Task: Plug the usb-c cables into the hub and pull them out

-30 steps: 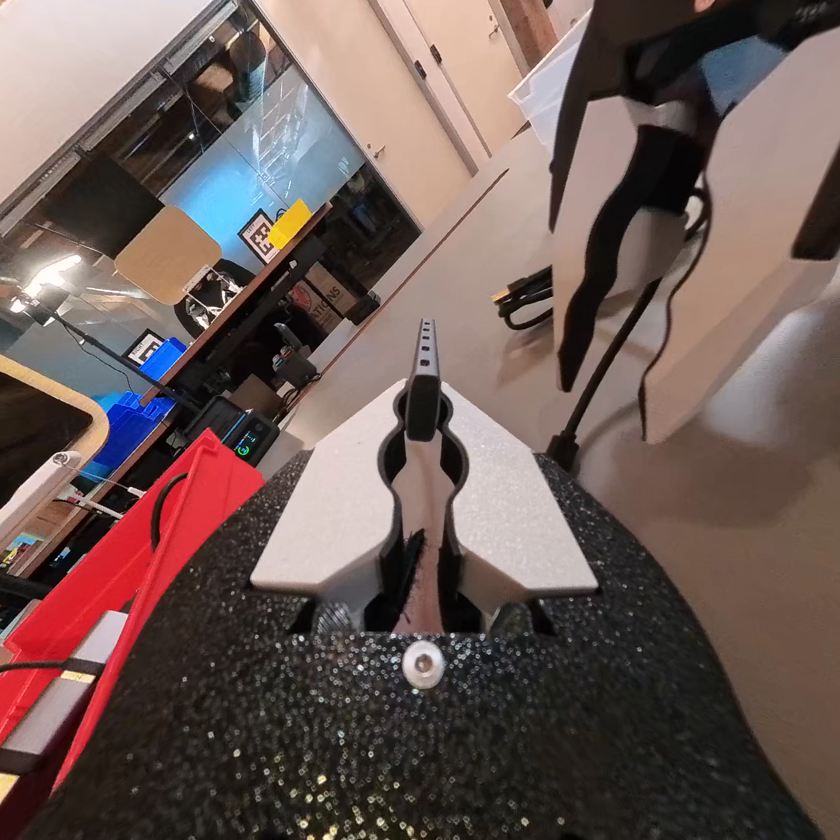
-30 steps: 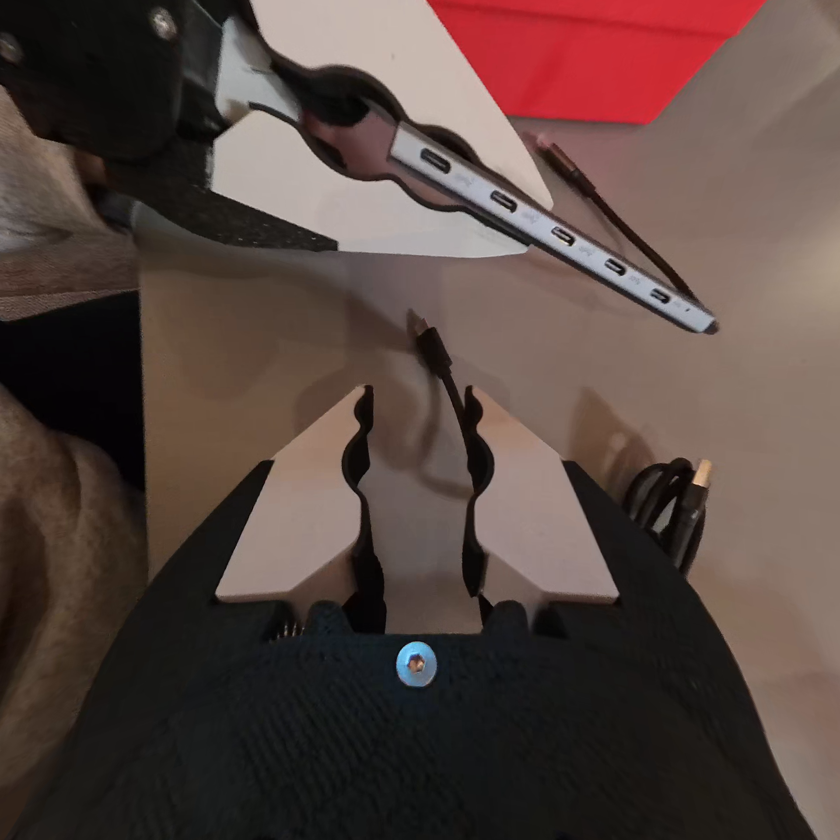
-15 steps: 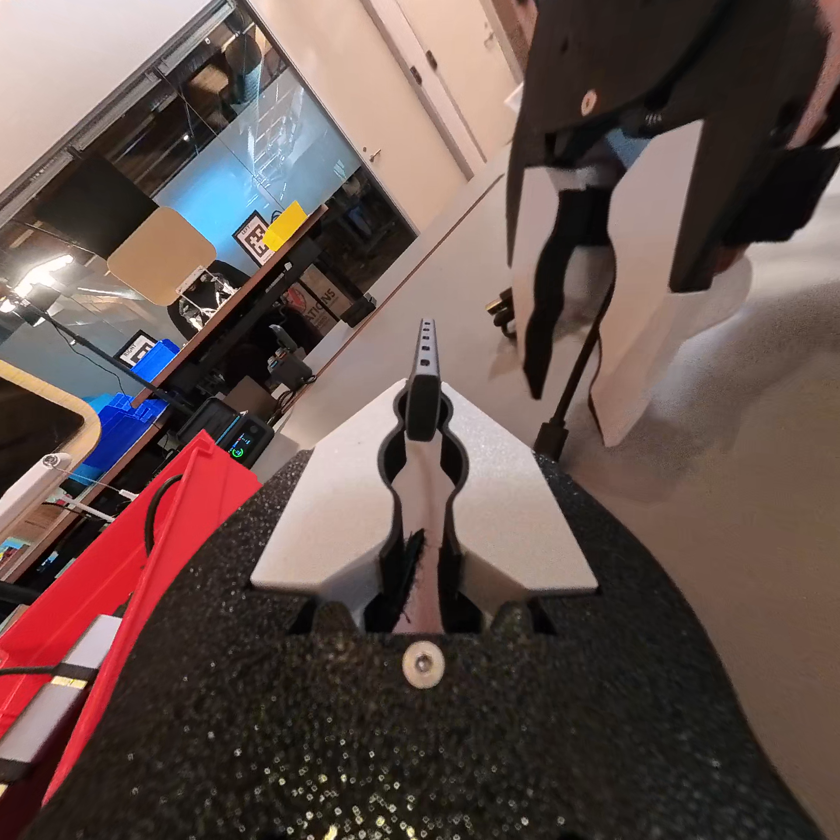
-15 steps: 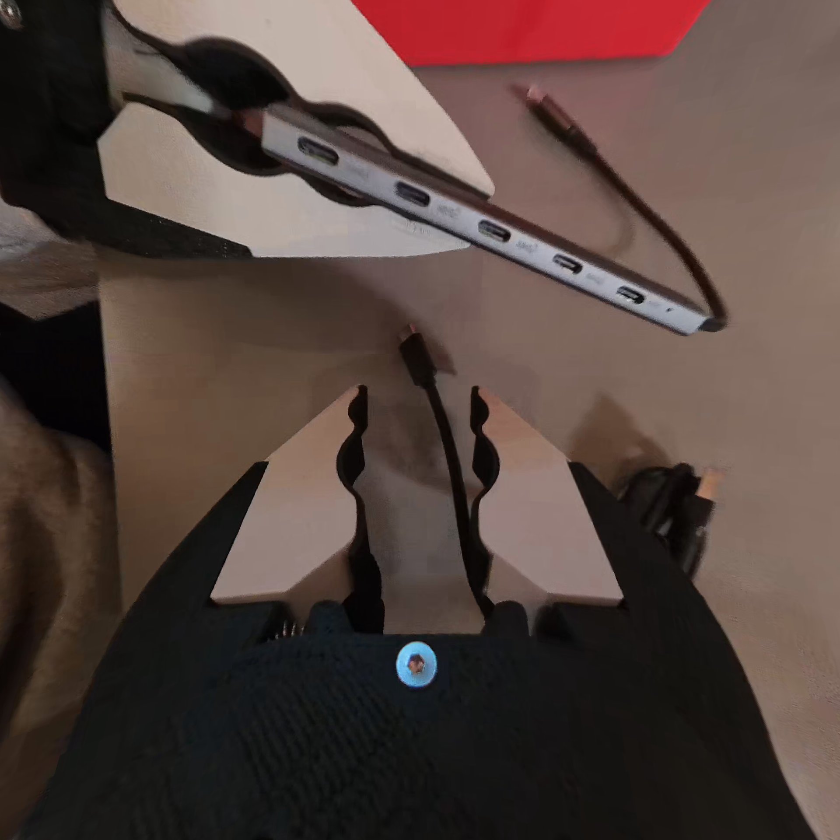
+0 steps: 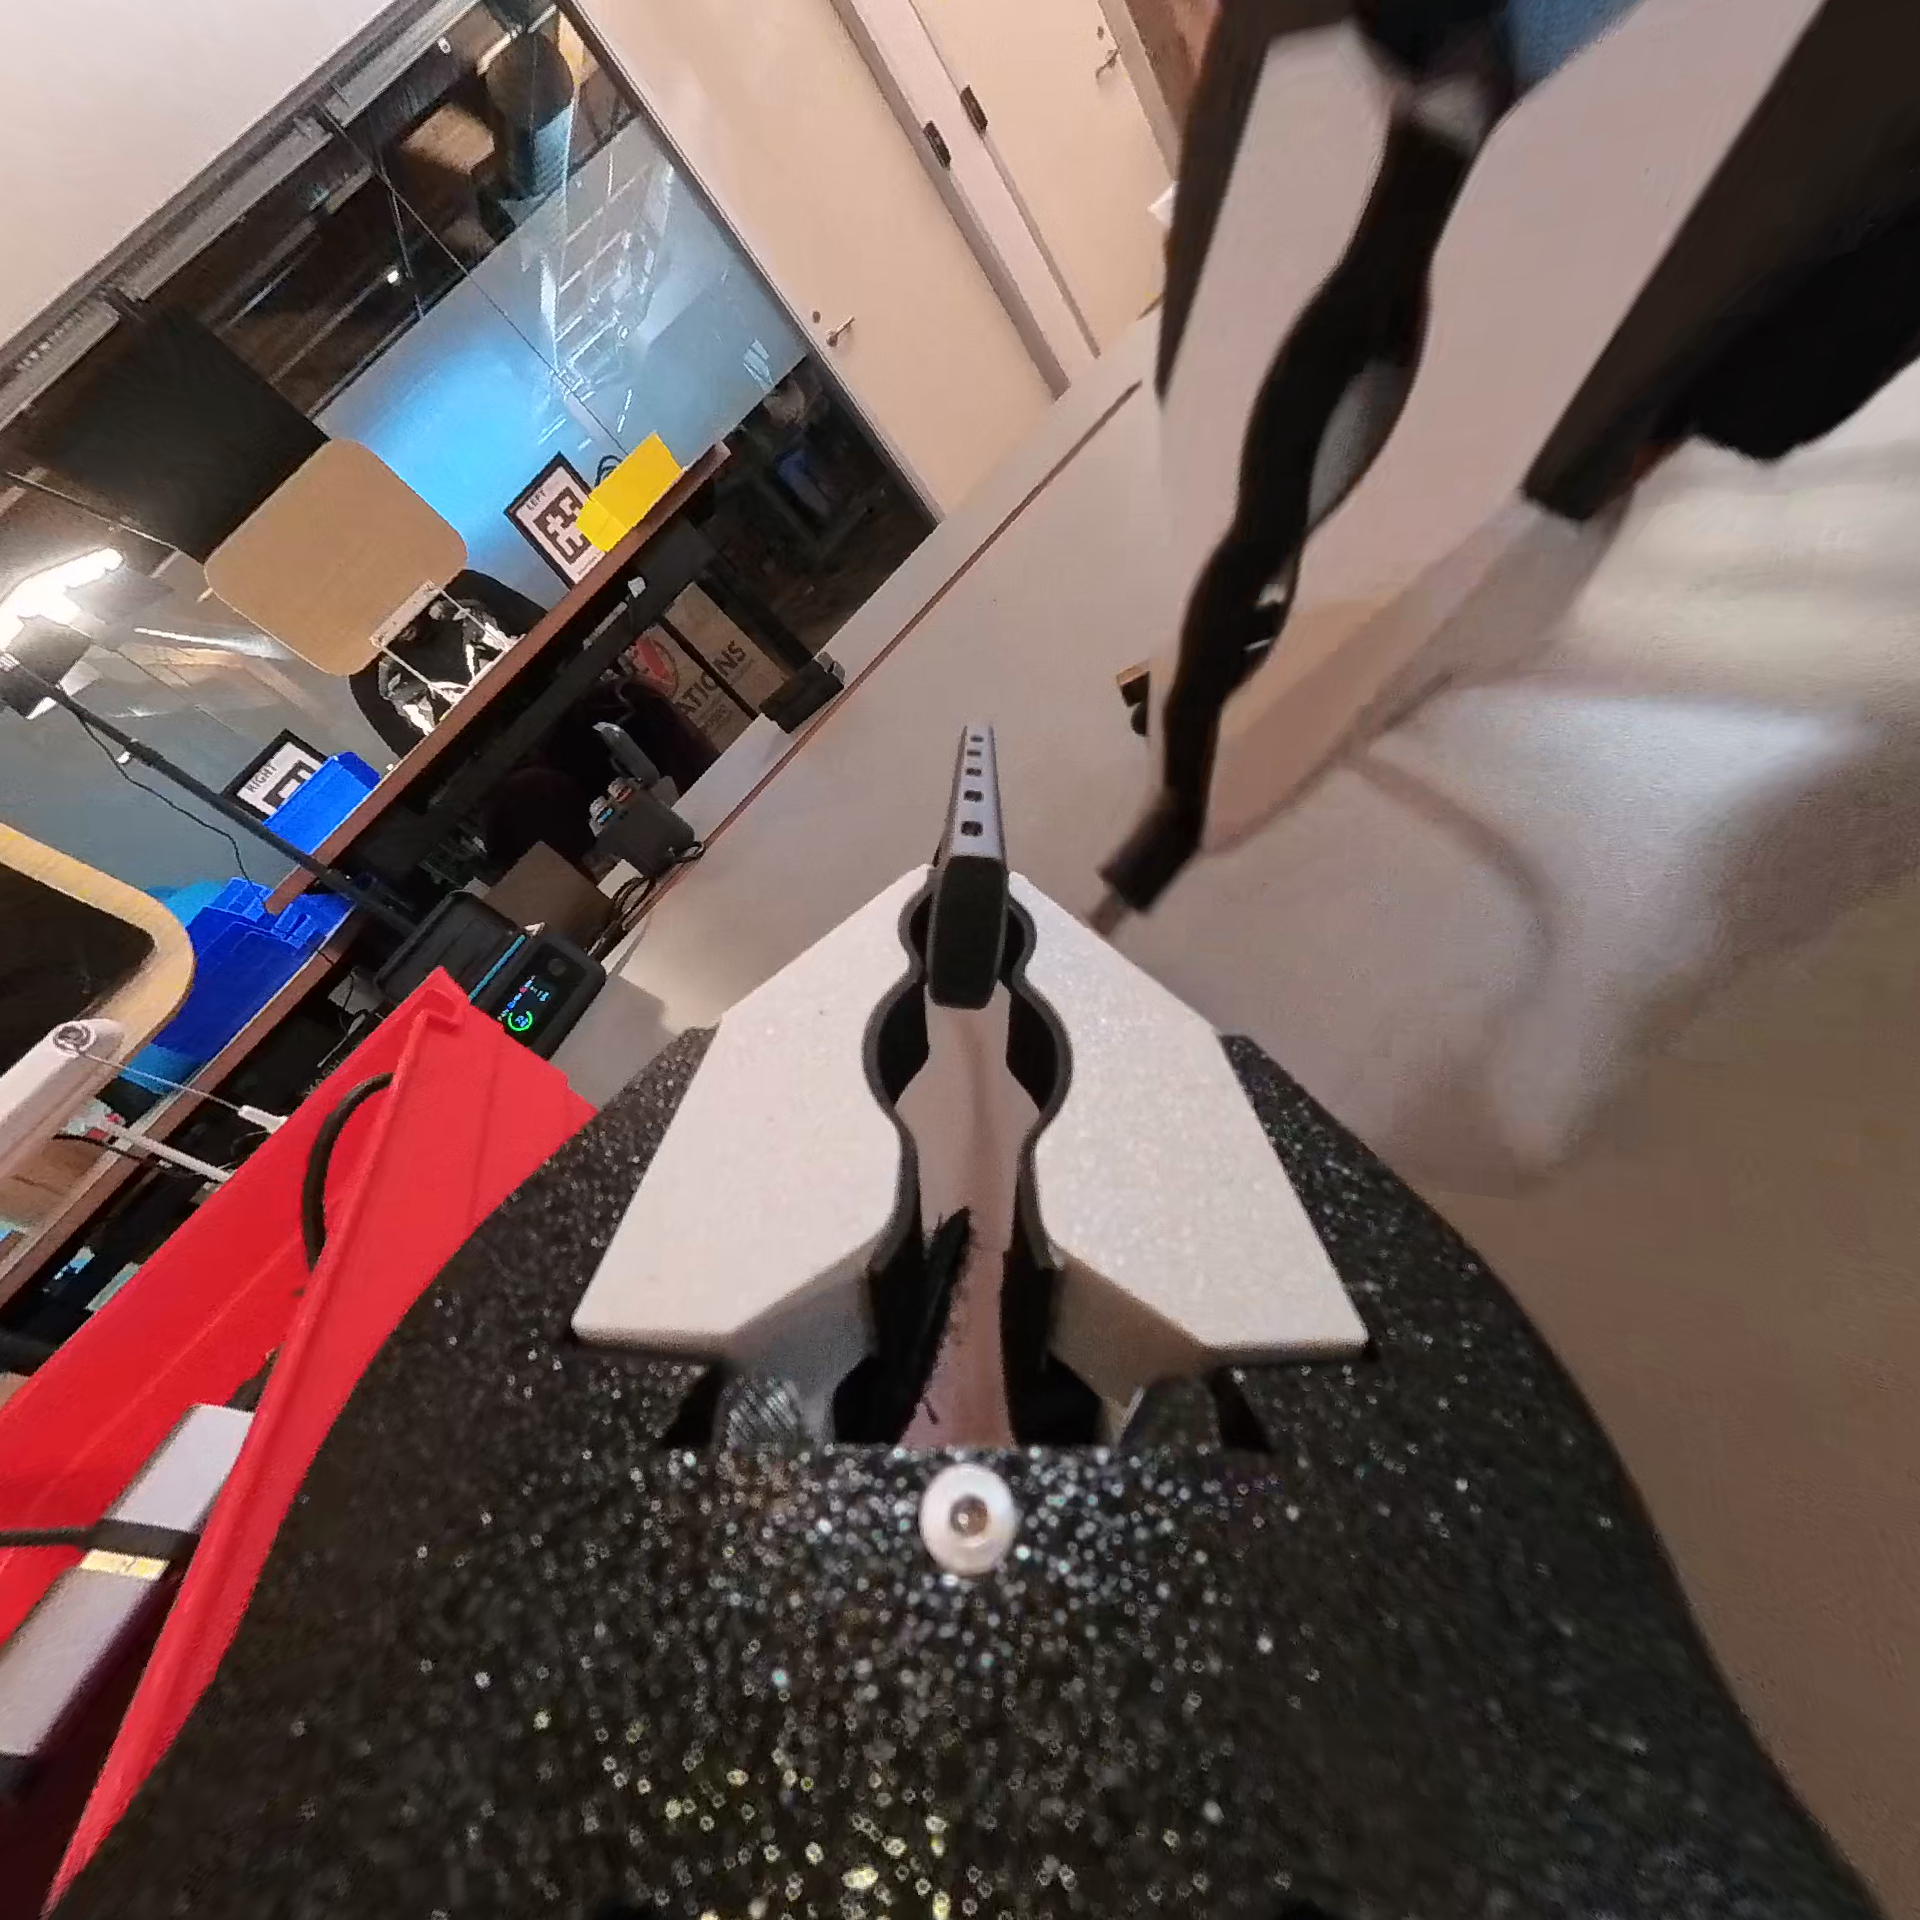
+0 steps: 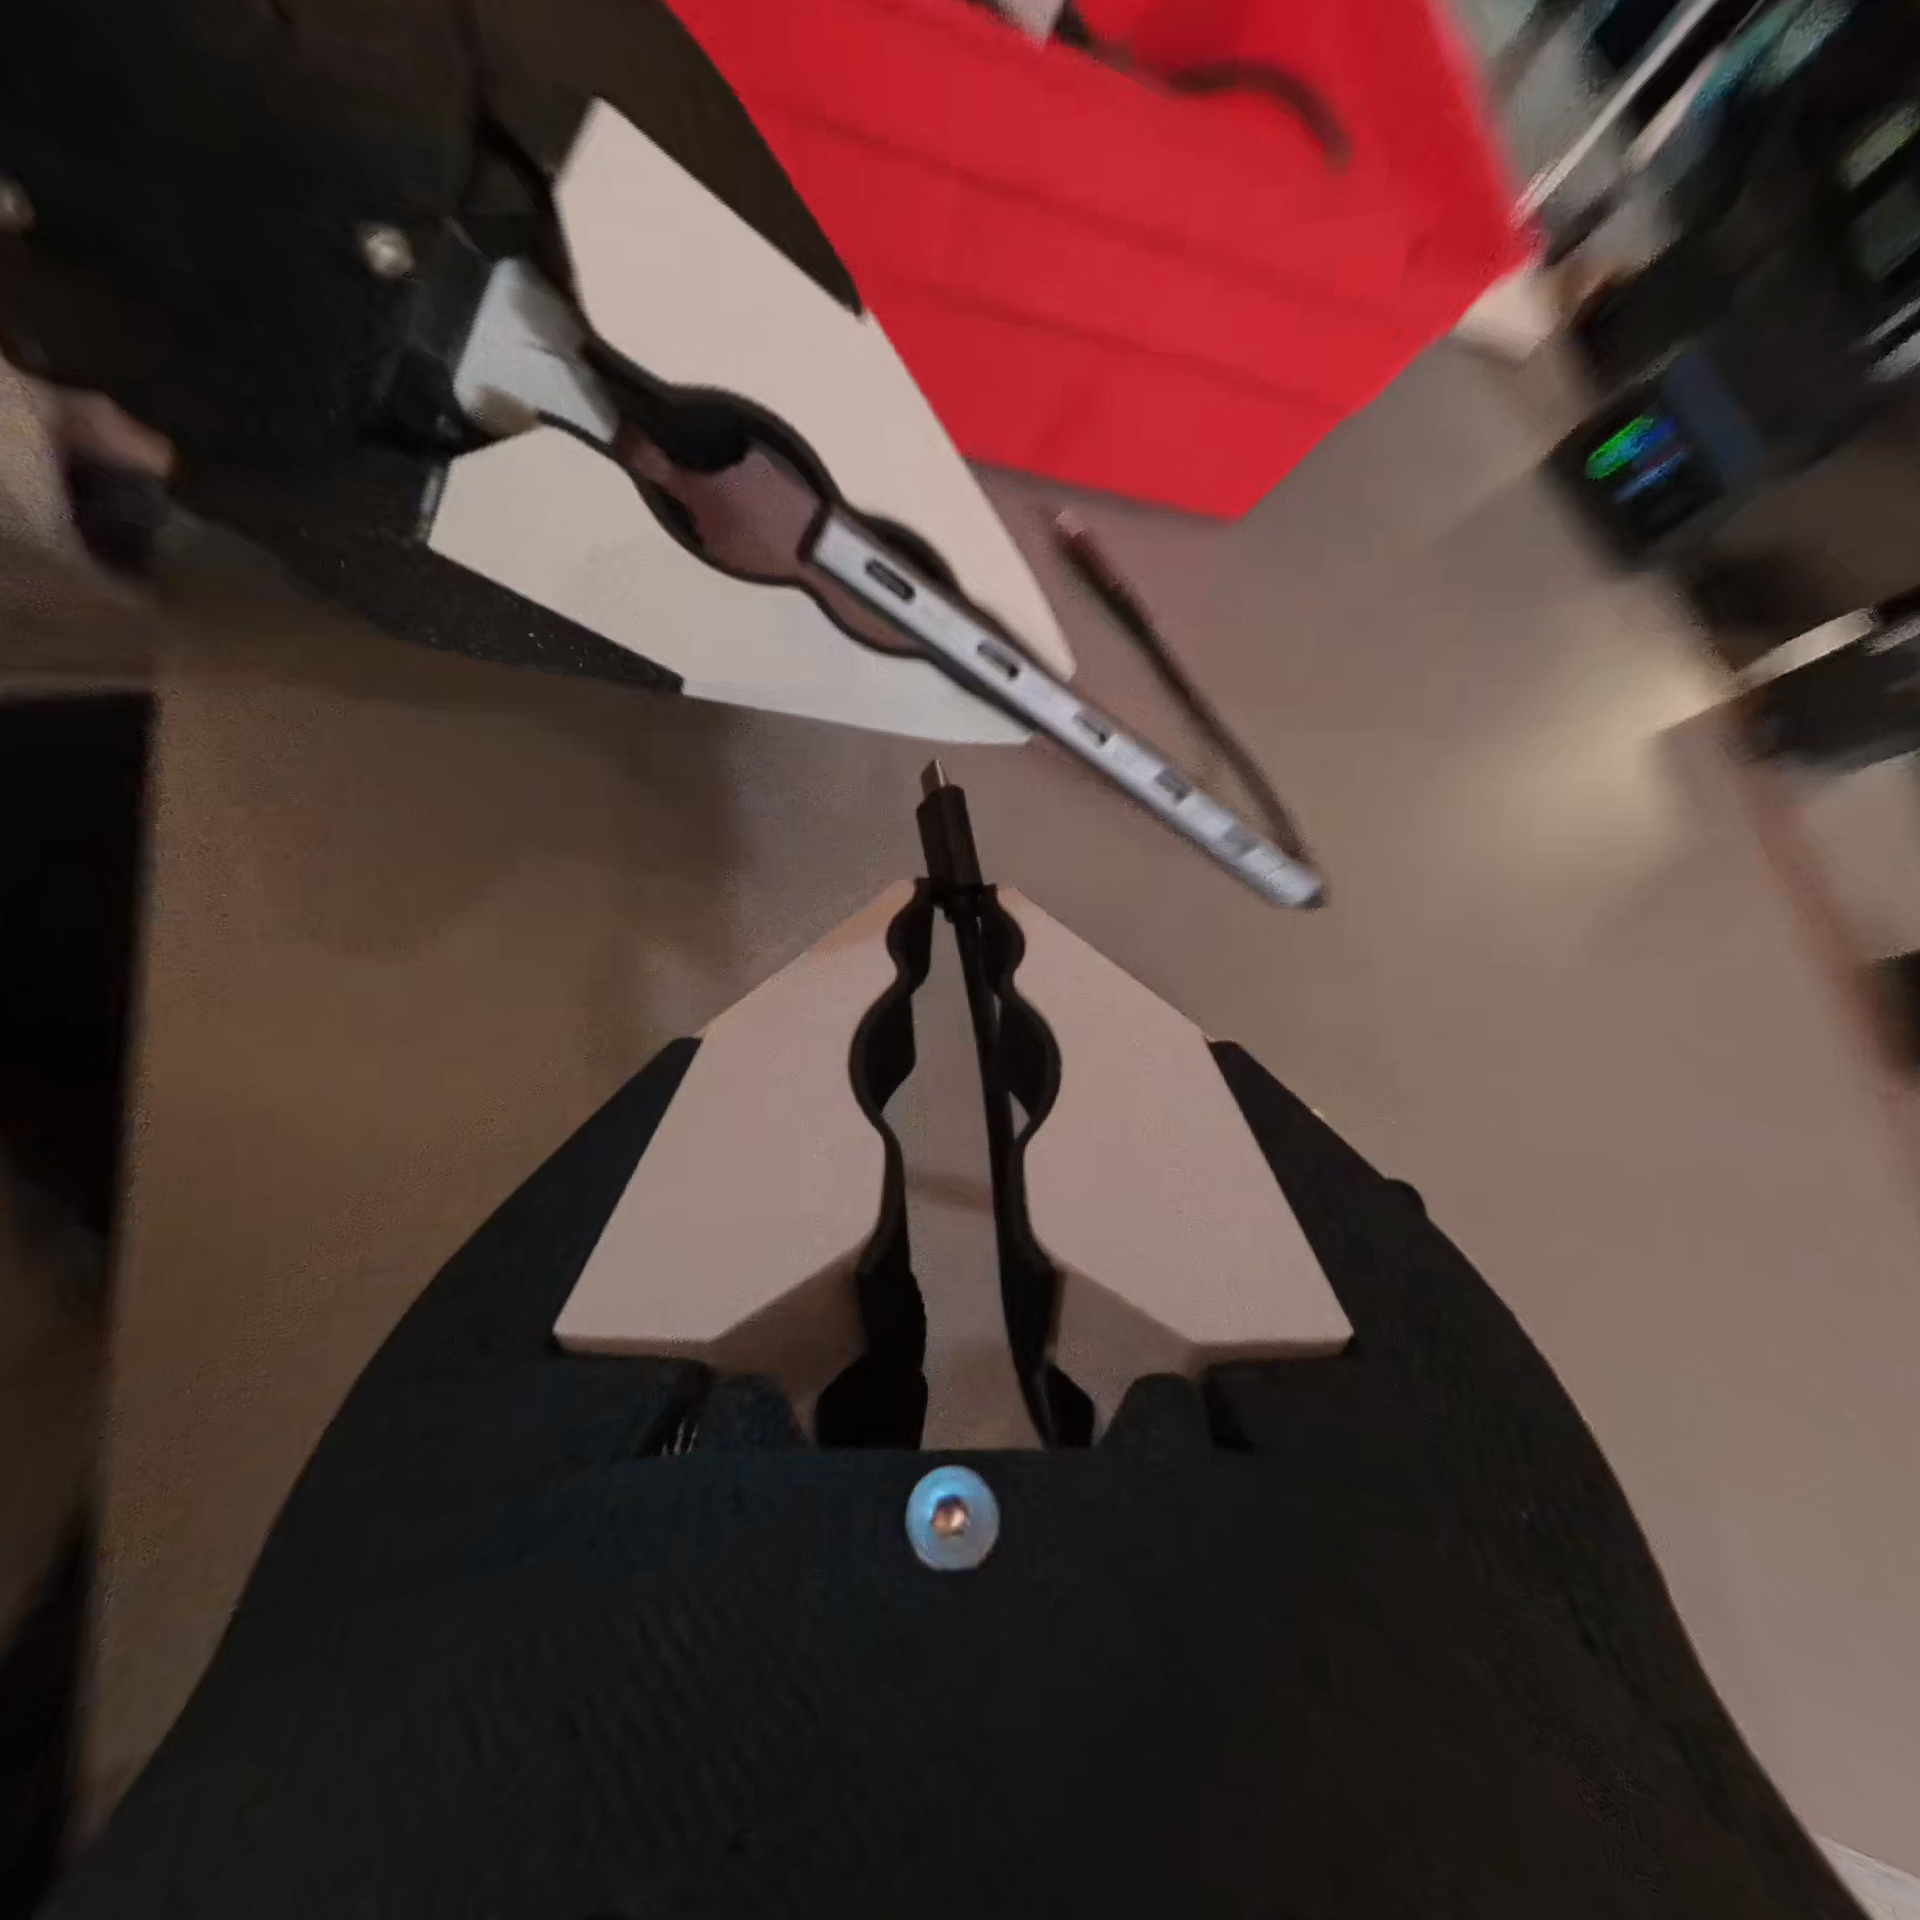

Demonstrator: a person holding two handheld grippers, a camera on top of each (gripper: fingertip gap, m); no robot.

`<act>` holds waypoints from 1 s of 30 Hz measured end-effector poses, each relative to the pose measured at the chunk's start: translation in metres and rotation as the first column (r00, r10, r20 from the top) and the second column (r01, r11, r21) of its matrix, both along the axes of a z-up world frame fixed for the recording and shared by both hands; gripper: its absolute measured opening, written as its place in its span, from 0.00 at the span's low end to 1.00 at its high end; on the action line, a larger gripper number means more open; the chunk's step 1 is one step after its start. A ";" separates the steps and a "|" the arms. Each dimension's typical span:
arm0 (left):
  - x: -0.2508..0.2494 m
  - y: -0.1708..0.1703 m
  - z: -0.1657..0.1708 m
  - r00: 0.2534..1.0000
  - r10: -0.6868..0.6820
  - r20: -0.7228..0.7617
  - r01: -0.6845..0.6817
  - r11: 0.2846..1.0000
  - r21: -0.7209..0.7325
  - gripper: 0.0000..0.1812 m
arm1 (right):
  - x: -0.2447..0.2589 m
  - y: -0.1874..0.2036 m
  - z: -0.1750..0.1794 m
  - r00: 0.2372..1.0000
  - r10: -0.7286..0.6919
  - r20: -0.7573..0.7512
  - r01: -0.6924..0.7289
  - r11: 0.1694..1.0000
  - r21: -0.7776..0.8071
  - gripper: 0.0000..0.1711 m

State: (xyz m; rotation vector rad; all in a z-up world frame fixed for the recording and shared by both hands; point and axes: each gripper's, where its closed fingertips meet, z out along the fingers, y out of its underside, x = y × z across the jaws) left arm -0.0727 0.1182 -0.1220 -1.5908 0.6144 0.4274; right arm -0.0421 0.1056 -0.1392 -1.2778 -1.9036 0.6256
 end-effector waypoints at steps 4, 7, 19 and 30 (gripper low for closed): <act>0.002 0.000 -0.004 1.000 -0.003 -0.029 0.002 1.000 -0.017 0.04 | 0.003 0.010 0.035 0.988 0.084 -0.126 0.002 0.826 0.564 0.04; 0.004 0.001 -0.008 0.996 0.004 -0.089 -0.007 1.000 -0.027 0.04 | 0.006 0.016 0.040 0.991 0.109 -0.075 0.008 0.523 0.853 0.04; 0.002 0.004 -0.017 0.978 0.050 -0.203 -0.062 0.997 -0.056 0.04 | 0.013 0.025 0.021 0.989 0.110 0.097 -0.118 0.202 0.972 0.03; 0.007 0.004 -0.023 0.963 0.030 -0.268 -0.051 0.996 -0.074 0.04 | 0.013 0.019 0.009 0.975 0.154 0.161 -0.186 0.162 0.969 0.03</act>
